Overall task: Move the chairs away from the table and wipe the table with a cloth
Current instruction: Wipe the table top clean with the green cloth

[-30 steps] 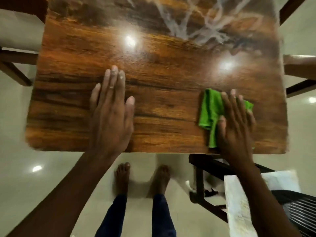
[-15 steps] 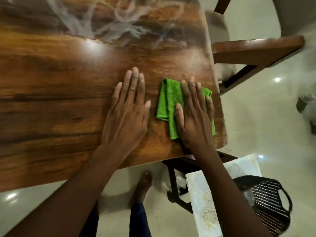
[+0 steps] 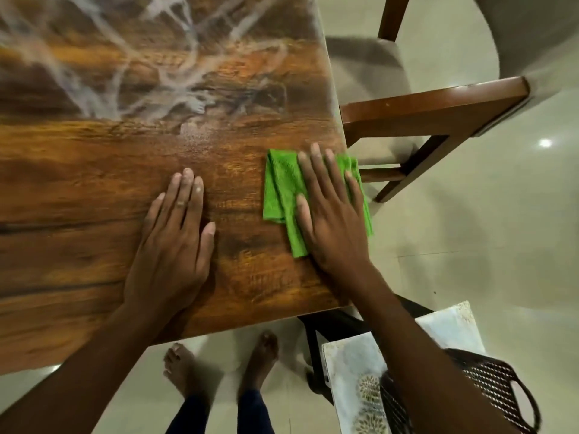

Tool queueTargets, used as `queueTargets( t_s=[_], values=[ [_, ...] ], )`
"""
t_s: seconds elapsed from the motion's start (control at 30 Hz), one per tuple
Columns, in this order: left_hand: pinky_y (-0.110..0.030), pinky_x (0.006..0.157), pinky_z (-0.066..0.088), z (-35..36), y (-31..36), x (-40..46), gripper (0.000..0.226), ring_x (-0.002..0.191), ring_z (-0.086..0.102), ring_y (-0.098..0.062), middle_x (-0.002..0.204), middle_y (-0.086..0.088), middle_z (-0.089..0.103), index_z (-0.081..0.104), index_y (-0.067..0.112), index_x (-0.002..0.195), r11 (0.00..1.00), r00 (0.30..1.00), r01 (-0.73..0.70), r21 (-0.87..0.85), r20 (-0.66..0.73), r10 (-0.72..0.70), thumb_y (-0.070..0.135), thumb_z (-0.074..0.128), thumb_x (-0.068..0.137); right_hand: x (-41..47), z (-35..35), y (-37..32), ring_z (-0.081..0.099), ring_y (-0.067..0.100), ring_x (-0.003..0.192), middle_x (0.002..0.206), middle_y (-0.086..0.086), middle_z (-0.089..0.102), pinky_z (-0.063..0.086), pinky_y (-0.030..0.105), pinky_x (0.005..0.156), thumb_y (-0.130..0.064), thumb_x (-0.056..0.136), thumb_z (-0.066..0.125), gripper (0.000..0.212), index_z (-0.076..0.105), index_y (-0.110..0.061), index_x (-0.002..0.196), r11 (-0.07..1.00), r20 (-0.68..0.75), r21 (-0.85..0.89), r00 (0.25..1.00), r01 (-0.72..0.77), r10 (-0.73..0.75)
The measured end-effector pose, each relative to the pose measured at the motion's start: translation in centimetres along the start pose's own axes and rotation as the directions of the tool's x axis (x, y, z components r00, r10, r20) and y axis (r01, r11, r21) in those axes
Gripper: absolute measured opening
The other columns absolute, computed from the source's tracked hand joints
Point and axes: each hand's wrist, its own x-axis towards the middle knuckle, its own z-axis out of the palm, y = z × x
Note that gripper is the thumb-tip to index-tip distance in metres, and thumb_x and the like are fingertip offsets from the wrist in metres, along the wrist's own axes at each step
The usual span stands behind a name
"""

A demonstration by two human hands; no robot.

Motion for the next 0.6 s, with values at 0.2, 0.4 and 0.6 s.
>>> queueTargets(
  t_s=[0.2, 0.4, 0.6],
  values=[
    [-0.051, 0.132, 0.018, 0.1, 0.0, 0.0, 0.065, 0.164, 0.013, -0.027, 0.175, -0.017, 0.017, 0.02, 0.001, 0.166, 1.0, 1.0, -0.003, -0.009, 0.019, 0.003, 0.031, 0.031, 0.109, -9.1, -1.0, -0.3, 0.002, 0.019, 0.166, 0.179, -0.002, 0.002, 0.019, 0.055, 0.13, -0.036, 0.11, 0.037, 0.066, 0.013, -0.022, 0.17, 0.997, 0.063, 0.03, 0.996, -0.073, 0.071],
    [-0.052, 0.131, 0.02, 0.1, -0.1, 0.0, 0.065, 0.164, 0.014, -0.028, 0.174, -0.019, 0.018, 0.021, 0.0, 0.165, 1.0, 0.999, -0.021, 0.006, 0.03, 0.021, 0.03, 0.031, 0.109, 0.1, -0.1, 0.7, -0.003, 0.015, 0.165, 0.179, -0.003, 0.001, 0.013, 0.05, 0.132, -0.041, 0.112, 0.032, 0.065, 0.01, -0.023, 0.171, 1.0, 0.004, 0.028, 1.0, 0.002, -0.002],
    [-0.05, 0.132, 0.018, 0.0, -0.1, 0.0, 0.064, 0.164, 0.011, -0.024, 0.176, -0.014, 0.015, 0.018, 0.003, 0.167, 0.999, 0.999, 0.0, -0.035, 0.042, 0.002, 0.031, 0.032, 0.11, 14.0, 0.5, 1.4, 0.008, 0.02, 0.165, 0.178, 0.003, 0.014, 0.011, 0.045, 0.133, -0.044, 0.111, 0.026, 0.064, 0.019, -0.021, 0.17, 0.998, -0.024, -0.04, 0.998, 0.053, -0.054]
  ],
)
